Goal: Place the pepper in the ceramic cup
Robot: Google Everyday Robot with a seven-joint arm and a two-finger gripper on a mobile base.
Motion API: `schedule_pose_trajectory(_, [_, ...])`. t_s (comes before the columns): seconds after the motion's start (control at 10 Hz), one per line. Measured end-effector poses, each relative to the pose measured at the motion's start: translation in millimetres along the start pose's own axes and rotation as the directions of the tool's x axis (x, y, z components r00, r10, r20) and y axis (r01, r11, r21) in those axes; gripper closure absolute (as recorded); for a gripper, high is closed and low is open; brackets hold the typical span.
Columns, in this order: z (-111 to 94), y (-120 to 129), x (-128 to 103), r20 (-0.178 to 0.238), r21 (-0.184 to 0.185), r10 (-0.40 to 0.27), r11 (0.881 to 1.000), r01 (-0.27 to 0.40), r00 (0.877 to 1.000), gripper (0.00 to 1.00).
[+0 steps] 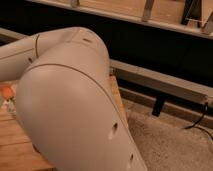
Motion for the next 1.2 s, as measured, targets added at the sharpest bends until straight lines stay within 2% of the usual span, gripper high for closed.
schedule_pose_trajectory(0.2, [17,-15,-8,0.030,0.041,0.025,0.999,-0.027,0.999,1.00])
schedule_pose_trajectory(0.3, [32,-21,-13,0.040,0.060,0.035,0.997,-0.038,0.999,1.00])
schedule_pose_trajectory(0.7, [85,-29,-34,0.065,0.098,0.026,0.995,-0.033,0.998,1.00])
schedule_pose_trajectory(0.9, [105,-34,-51,0.097,0.123,0.017,0.992,-0.029,0.995,1.00])
schedule_pose_trajectory(1.2, [115,-46,-82,0.190,0.156,0.011,0.987,-0.041,0.982,1.00])
